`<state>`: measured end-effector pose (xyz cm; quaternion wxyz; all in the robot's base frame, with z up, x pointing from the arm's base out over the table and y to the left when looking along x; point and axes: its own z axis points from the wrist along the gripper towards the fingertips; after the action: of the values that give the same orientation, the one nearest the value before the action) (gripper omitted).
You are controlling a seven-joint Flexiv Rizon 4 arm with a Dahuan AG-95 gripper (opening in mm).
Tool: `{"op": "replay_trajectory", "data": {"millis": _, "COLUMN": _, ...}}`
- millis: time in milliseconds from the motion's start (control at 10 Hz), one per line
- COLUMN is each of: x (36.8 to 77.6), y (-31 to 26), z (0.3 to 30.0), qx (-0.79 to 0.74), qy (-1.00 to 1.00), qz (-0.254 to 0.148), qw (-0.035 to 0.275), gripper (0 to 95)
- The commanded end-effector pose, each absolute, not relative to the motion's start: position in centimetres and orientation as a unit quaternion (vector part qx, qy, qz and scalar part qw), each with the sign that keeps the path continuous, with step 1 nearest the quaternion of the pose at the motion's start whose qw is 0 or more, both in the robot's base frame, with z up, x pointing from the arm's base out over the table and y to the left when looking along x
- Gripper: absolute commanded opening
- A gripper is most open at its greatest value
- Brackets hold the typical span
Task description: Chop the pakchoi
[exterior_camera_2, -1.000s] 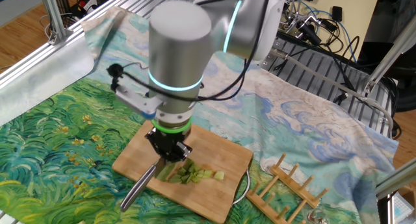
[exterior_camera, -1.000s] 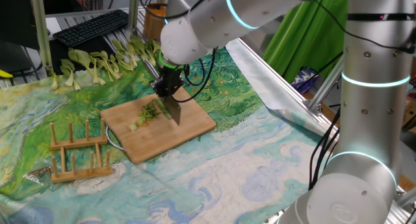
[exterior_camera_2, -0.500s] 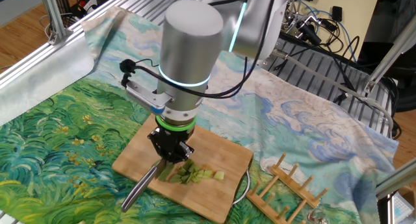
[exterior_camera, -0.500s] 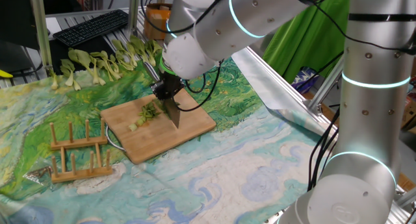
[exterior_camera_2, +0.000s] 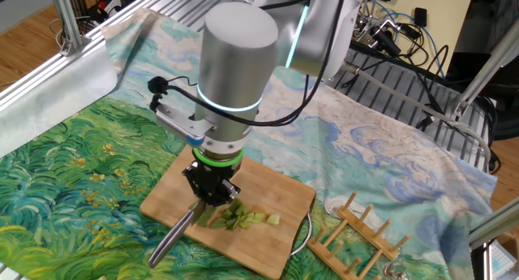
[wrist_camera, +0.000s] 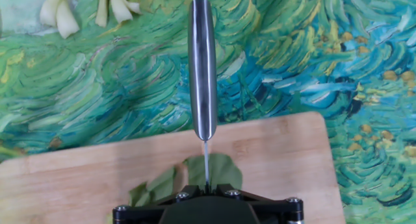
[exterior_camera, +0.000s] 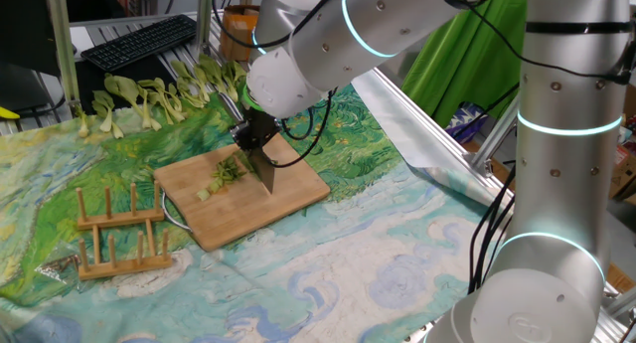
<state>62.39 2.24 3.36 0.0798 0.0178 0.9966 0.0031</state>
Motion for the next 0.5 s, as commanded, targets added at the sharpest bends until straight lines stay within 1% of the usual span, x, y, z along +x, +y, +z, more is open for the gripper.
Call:
{"op": "replay_trajectory", "data": {"millis": 100, "x": 62.8, "y": 2.4, "z": 2.7, "qx": 0.013, "qy": 0.997, "qz": -0.002, "qw": 0.081, "gripper": 0.0}}
{"op": "replay_trajectory", "data": {"millis": 300, "x": 63.1, "y": 2.5, "z": 2.2, "qx": 0.011, "qy": 0.998, "qz": -0.001, "qw": 0.064, "gripper": 0.0}}
{"op": "replay_trajectory", "data": {"millis": 400, "x": 63.8, "y": 2.6, "z": 1.9, "qx": 0.015, "qy": 0.998, "qz": 0.007, "qw": 0.055, "gripper": 0.0}}
{"op": "replay_trajectory", "data": {"millis": 500, "x": 64.4, "y": 2.7, "z": 1.3, "qx": 0.015, "qy": 0.999, "qz": 0.006, "qw": 0.052, "gripper": 0.0}}
